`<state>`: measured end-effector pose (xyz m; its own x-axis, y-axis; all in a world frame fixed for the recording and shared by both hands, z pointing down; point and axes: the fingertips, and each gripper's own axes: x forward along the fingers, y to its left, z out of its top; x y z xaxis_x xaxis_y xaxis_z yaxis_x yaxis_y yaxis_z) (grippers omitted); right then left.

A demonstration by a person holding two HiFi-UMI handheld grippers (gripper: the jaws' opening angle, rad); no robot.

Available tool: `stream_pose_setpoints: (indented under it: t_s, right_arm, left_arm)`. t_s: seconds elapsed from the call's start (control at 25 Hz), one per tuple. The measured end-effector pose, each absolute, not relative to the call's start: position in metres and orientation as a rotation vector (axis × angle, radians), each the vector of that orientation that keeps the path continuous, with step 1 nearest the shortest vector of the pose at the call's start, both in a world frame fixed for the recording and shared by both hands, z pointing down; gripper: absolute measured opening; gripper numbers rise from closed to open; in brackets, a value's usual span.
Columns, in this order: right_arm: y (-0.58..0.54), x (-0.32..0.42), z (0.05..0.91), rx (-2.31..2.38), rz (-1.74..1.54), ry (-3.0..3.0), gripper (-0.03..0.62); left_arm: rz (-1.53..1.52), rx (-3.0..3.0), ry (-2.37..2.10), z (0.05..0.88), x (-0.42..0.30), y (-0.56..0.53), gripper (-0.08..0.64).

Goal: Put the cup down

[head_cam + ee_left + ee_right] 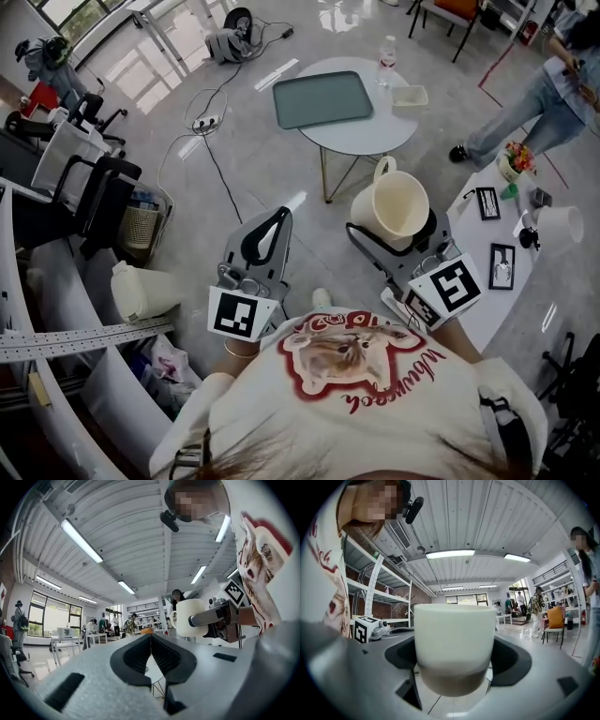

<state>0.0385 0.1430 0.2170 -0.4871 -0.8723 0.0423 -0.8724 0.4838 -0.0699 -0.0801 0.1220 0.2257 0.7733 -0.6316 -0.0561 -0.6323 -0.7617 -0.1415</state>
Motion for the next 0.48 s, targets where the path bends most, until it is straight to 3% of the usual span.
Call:
stream_pose_setpoints:
  t_s: [0.48]
  right_arm:
    - [0.088,0.019,0.219,1.605,0.145,-2.696,0.416]
  left_arm:
    - [-0.005,-2.839,0.993,0.236,-0.097,0.066,0.015]
